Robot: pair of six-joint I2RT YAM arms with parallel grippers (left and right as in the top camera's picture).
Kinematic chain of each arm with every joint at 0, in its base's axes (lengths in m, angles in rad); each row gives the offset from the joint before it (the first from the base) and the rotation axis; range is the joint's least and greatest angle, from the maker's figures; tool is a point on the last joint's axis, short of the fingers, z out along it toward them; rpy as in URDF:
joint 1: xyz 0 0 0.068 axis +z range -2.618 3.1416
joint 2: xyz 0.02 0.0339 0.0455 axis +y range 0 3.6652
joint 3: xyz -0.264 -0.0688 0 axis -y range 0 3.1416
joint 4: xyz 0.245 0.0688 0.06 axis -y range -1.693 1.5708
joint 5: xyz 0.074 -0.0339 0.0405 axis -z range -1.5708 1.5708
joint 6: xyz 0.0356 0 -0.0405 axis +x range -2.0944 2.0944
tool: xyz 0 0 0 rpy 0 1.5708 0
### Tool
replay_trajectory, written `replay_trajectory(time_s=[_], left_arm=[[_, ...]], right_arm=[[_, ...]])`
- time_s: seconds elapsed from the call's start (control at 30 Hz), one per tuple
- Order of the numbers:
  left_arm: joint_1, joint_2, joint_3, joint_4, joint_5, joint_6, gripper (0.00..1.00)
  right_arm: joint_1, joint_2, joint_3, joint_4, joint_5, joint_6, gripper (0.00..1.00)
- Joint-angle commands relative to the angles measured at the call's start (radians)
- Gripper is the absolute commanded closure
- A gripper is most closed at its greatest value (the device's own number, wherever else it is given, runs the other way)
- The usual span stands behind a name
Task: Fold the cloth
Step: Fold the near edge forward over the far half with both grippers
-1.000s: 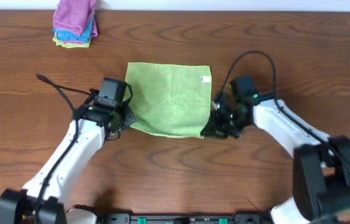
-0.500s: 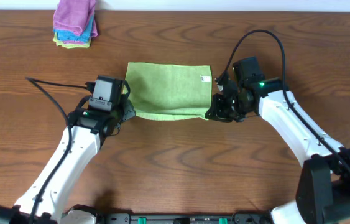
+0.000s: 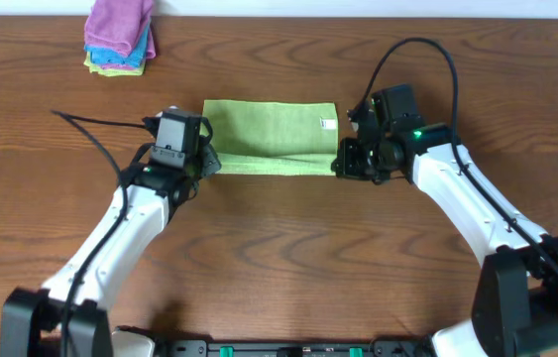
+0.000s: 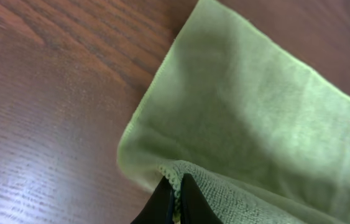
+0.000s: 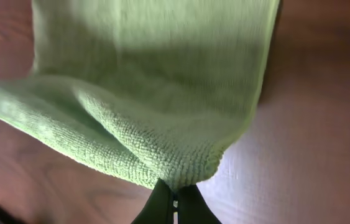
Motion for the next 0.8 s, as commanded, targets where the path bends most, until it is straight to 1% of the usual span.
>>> replay_trajectory(time_s=[0.0, 0.13, 0.2, 0.33, 0.47, 0.53, 0.67, 0.77], left_arm=[[0.017, 0.045, 0.051, 0.011, -0.024, 0.048, 0.94], [0.045, 0.1, 0.105, 0.038, -0.016, 0.078, 0.94], [0.063, 0.131, 0.135, 0.045, -0.006, 0.089, 0.94], [0.099, 0.209, 0.21, 0.058, 0.051, 0.111, 0.94], [0.106, 0.293, 0.306, 0.059, 0.063, 0.163, 0.94], [0.106, 0.33, 0.356, 0.046, 0.065, 0.168, 0.94], [0.106, 0.404, 0.429, 0.042, 0.072, 0.175, 0.94], [0.106, 0.432, 0.439, 0.046, 0.072, 0.19, 0.94]], right_arm=[[-0.002, 0.028, 0.019, 0.047, 0.02, 0.034, 0.98], [-0.002, 0.083, 0.049, 0.102, 0.02, 0.048, 0.98], [-0.002, 0.114, 0.082, 0.103, 0.021, 0.051, 0.98], [-0.01, 0.202, 0.181, 0.1, 0.021, 0.051, 0.98], [-0.025, 0.275, 0.272, 0.1, 0.025, 0.051, 0.99], [-0.039, 0.302, 0.312, 0.096, 0.026, 0.051, 0.99], [-0.062, 0.33, 0.356, 0.1, 0.028, 0.051, 0.98], [-0.071, 0.33, 0.36, 0.119, 0.066, 0.05, 0.98]])
